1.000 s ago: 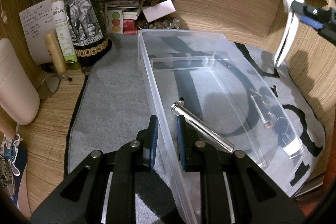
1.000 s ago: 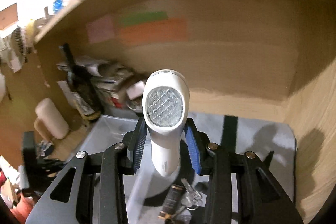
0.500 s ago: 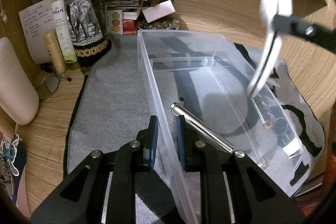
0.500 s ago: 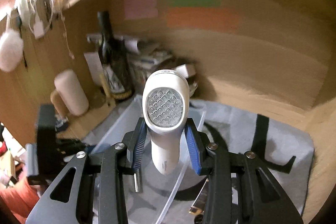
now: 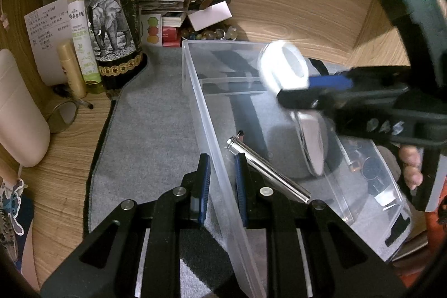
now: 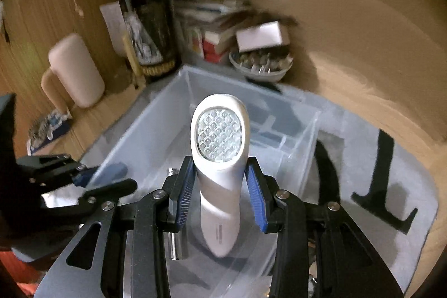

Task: Organize rigid objects
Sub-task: 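Lower the white device into the clear box and release it, then grasp the small black piece on the mat with the right tool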

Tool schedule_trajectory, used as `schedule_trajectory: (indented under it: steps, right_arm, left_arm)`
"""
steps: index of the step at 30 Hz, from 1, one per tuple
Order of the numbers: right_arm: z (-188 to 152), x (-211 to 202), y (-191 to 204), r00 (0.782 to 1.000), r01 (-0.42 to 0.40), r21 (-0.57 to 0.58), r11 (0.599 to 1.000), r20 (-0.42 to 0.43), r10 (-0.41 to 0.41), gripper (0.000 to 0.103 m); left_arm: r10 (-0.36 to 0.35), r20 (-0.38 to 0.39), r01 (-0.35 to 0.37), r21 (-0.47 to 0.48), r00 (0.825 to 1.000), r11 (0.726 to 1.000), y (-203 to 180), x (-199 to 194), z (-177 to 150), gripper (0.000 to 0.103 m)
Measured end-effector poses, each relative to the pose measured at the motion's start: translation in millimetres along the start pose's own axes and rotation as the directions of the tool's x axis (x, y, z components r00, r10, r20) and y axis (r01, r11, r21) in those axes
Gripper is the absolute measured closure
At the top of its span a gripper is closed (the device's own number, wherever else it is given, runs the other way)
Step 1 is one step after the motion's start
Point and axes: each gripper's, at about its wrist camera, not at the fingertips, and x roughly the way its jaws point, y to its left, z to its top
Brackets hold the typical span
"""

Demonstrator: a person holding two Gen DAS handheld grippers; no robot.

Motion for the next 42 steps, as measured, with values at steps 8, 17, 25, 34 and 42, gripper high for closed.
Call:
schedule_trajectory:
  steps: [8, 17, 25, 34, 42]
  right_arm:
    - [-9, 29, 9, 0.992, 0.022, -0.073, 0.997, -0.125, -0.032, 0.069]
    - [-12, 27, 8, 0.992, 0.009, -0.081, 0.997, -0.124, -0.019, 0.069]
    - [-1, -10, 6, 0.999, 0.044, -0.081, 0.996, 0.013, -0.043, 0.042]
    - [1, -58, -8, 0.98, 0.105, -0.027, 0.994, 0.172, -0.099, 0.022]
    - [-14, -90, -47, 0.962, 0.166, 0.078, 0.983, 0.207, -0.179, 0.015]
  left_arm:
    - [-0.007, 0.001, 0.007, 0.002, 1.0, 1.0, 1, 0, 0, 0.085]
    - [-0.009, -0.001, 0.009, 0.001, 1.0, 1.0, 2, 1, 1, 0.085]
    - [-0.007, -0.001, 0.007, 0.0, 1.0, 1.0, 2, 0, 1, 0.085]
    - [-0.003, -0.002, 0.003, 0.001, 1.0, 1.0, 3, 0, 0, 0.085]
    - [-0.001, -0.001, 0.001, -0.002, 1.0, 1.0, 5, -1, -1, 0.085]
